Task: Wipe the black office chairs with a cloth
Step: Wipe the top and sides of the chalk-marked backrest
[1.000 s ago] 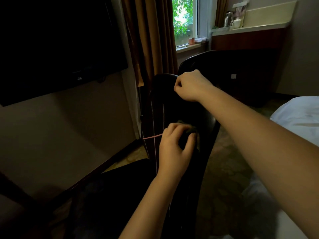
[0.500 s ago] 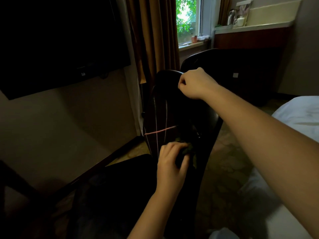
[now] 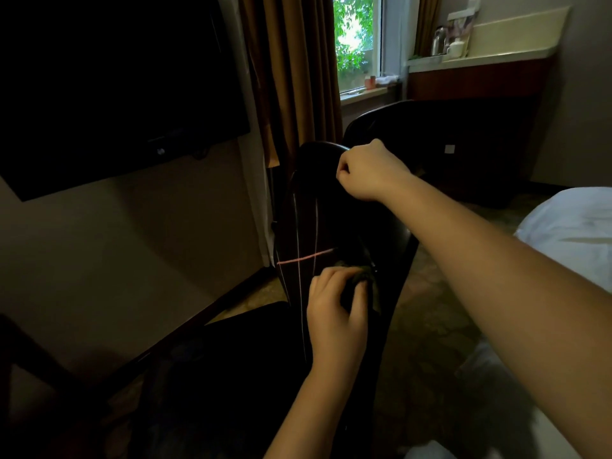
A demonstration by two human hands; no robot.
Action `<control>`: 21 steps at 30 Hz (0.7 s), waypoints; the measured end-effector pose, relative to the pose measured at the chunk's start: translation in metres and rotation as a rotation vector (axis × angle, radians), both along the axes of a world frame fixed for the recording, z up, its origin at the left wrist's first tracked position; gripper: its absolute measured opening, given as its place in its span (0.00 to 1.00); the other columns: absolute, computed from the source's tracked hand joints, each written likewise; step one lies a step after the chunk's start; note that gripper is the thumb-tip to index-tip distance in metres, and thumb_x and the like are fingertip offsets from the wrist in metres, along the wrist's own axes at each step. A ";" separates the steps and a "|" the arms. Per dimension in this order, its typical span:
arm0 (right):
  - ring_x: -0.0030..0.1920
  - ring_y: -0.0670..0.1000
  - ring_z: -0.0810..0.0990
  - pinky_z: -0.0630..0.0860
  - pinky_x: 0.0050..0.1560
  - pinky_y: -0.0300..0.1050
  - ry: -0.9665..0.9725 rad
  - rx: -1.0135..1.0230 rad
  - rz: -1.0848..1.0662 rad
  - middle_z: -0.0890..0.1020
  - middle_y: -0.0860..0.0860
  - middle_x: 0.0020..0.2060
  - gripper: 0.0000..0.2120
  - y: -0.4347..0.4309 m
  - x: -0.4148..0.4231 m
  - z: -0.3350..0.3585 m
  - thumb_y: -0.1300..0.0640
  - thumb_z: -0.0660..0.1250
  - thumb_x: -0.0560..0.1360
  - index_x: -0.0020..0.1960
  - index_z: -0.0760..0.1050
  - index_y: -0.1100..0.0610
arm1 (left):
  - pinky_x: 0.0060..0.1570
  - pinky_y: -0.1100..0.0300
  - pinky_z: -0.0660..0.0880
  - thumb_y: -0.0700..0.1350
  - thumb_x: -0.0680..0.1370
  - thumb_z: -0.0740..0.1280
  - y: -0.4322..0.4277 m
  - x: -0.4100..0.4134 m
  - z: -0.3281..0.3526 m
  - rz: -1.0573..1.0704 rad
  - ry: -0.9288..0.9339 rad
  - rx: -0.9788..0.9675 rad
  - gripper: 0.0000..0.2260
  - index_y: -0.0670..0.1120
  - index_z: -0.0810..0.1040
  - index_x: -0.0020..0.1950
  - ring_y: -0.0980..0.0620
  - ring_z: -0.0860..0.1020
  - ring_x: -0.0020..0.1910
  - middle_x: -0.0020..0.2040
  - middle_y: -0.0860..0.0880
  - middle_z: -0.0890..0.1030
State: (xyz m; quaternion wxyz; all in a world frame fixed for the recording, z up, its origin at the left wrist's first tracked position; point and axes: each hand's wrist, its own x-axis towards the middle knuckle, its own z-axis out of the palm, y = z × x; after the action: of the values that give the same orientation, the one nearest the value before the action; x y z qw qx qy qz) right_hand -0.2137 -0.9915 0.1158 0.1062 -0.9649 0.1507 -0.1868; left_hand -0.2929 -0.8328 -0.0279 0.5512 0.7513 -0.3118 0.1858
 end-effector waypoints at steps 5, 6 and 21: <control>0.58 0.55 0.70 0.72 0.44 0.49 0.005 0.001 0.006 0.72 0.60 0.60 0.12 -0.001 0.002 0.001 0.55 0.58 0.80 0.57 0.78 0.53 | 0.51 0.67 0.72 0.42 0.77 0.68 -0.008 0.009 0.029 -0.079 -0.081 0.125 0.06 0.48 0.81 0.53 0.59 0.74 0.52 0.49 0.56 0.78; 0.59 0.56 0.70 0.72 0.44 0.49 0.007 -0.001 0.011 0.73 0.60 0.59 0.12 -0.001 0.004 0.001 0.55 0.58 0.80 0.57 0.78 0.53 | 0.52 0.66 0.72 0.43 0.77 0.68 -0.008 0.011 0.031 -0.074 -0.101 0.157 0.06 0.49 0.81 0.53 0.59 0.74 0.52 0.49 0.57 0.77; 0.58 0.56 0.71 0.72 0.44 0.48 0.020 0.001 0.019 0.73 0.60 0.61 0.13 0.002 -0.001 0.001 0.54 0.58 0.79 0.59 0.77 0.53 | 0.52 0.65 0.72 0.37 0.74 0.71 0.008 0.004 -0.016 0.038 -0.039 0.067 0.11 0.49 0.81 0.53 0.58 0.75 0.54 0.51 0.58 0.76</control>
State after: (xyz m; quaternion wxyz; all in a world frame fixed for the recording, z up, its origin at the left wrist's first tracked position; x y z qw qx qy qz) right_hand -0.2149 -0.9900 0.1165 0.1071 -0.9680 0.1426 -0.1763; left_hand -0.2893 -0.8251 -0.0438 0.5159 0.7713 -0.3144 0.2002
